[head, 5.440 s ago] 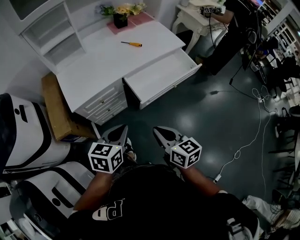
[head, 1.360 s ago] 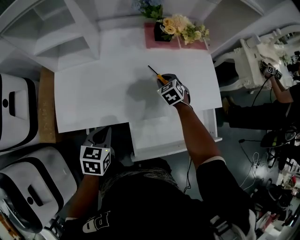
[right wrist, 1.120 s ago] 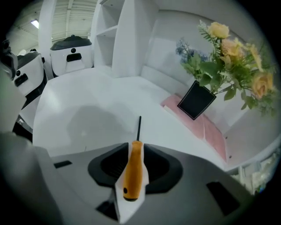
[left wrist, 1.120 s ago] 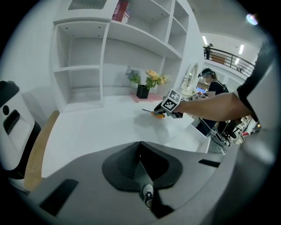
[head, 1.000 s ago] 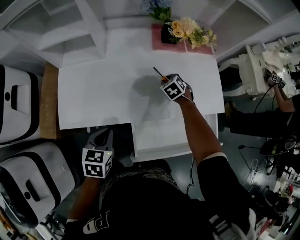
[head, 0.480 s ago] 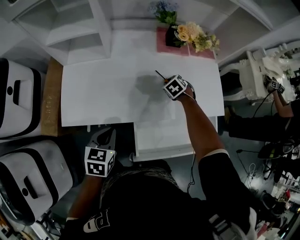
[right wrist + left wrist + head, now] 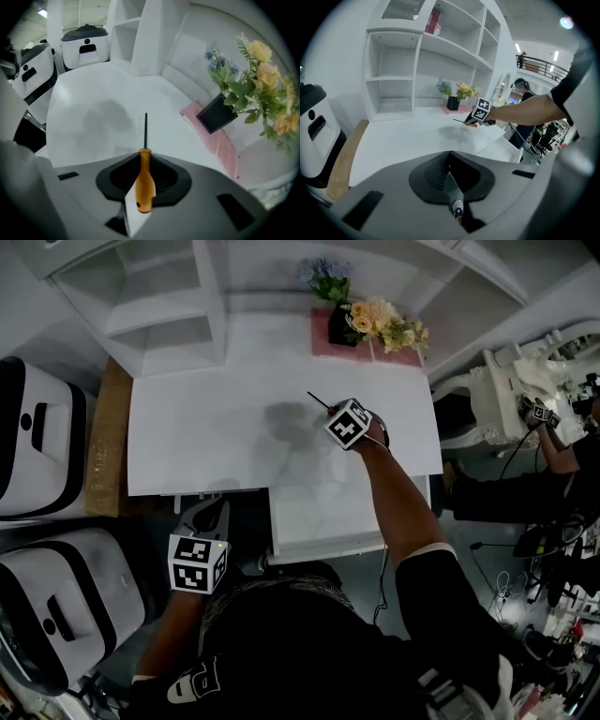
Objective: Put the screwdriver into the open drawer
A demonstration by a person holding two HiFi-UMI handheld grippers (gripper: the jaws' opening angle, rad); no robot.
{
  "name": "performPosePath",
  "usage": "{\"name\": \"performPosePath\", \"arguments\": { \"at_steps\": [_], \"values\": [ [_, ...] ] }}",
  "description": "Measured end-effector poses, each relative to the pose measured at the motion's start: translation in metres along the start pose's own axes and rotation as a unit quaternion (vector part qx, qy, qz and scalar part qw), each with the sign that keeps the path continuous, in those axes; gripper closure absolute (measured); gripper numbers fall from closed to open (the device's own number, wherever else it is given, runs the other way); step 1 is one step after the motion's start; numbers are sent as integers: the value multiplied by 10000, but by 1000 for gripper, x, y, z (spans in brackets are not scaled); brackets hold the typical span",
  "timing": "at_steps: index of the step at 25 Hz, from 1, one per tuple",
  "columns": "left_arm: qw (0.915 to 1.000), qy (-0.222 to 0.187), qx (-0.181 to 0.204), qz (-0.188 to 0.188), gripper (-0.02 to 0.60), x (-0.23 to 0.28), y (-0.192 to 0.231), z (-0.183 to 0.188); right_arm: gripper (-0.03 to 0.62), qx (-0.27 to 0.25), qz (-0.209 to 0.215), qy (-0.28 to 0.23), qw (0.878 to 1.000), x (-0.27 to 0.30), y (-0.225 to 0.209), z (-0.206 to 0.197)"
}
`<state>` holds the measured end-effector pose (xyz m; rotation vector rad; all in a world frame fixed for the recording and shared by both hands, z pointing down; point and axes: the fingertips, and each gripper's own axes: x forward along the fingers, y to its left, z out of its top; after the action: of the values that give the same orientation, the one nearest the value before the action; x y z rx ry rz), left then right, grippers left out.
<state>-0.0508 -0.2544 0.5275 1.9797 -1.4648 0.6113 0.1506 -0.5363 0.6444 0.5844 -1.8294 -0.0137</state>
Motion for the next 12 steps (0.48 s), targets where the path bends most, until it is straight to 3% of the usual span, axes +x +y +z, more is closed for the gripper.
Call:
{"name": "performPosePath", "arguments": {
  "at_steps": [12],
  "values": [
    [9987, -202, 225, -410, 571, -9, -6, 10, 517, 392, -326, -406, 9979, -61, 14, 5]
  ]
}}
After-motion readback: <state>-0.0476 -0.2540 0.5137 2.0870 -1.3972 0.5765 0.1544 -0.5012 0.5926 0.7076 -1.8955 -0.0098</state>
